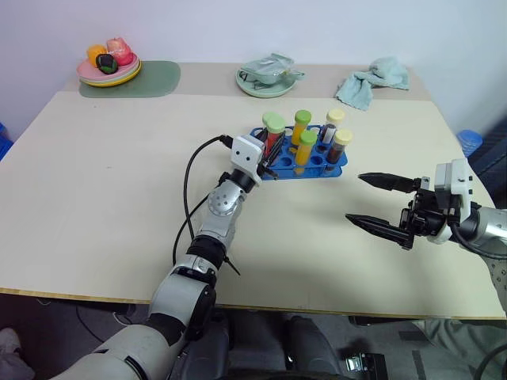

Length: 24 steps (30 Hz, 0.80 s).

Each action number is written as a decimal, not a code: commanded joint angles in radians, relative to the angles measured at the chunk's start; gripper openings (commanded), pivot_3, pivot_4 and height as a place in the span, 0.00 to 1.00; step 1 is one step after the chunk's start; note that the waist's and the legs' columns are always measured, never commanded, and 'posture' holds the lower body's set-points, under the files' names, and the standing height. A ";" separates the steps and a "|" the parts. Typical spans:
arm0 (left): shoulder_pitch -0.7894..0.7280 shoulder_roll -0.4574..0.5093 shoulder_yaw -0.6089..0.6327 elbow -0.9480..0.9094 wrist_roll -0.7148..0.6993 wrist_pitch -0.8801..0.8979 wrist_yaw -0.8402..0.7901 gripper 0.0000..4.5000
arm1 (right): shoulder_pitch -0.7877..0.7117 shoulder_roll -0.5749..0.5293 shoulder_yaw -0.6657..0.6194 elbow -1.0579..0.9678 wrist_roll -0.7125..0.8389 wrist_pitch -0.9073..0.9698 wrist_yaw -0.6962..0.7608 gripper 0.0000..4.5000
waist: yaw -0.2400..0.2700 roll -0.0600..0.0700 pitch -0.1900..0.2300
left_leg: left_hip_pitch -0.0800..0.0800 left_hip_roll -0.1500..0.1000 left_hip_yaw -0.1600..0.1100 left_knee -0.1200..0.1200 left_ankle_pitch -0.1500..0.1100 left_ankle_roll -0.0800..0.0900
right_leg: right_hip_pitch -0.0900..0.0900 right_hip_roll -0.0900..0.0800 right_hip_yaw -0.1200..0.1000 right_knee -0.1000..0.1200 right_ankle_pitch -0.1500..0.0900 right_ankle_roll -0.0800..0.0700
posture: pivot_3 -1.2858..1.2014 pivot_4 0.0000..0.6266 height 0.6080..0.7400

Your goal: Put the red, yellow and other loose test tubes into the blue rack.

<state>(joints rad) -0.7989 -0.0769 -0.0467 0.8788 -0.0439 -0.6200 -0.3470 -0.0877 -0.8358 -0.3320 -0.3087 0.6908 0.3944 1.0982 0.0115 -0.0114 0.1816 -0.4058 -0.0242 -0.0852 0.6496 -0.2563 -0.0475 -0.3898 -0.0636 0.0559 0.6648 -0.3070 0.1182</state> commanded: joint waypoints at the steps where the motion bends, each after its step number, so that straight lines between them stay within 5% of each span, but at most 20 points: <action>1: 0.036 -0.002 -0.019 0.028 0.019 0.031 -0.016 0.19 | -0.010 -0.001 -0.022 -0.014 0.007 -0.021 0.004 1.00 | 0.000 0.000 0.000 | 0.000 0.000 0.000 0.000 0.000 0.000 | 0.000 0.000 0.000 0.000 0.000 0.000 | 0.52 0.24 1.00; 24: 0.065 -0.003 -0.026 -0.001 0.026 0.060 -0.034 0.19 | -0.025 0.005 -0.002 -0.002 0.002 -0.034 0.003 1.00 | 0.000 0.000 -0.001 | -0.001 0.000 0.000 0.000 -0.001 0.001 | -0.001 0.000 0.000 0.000 0.000 0.000 | 0.52 0.24 1.00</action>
<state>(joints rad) -0.7363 -0.0775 -0.0613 0.8829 -0.0302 -0.5721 -0.3738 -0.1002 -0.8331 -0.3233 -0.2981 0.6885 0.3717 1.1034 0.0118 -0.0114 0.1809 -0.4065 -0.0243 -0.0854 0.6499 -0.2568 -0.0466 -0.3906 -0.0637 0.0557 0.6647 -0.3070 0.1183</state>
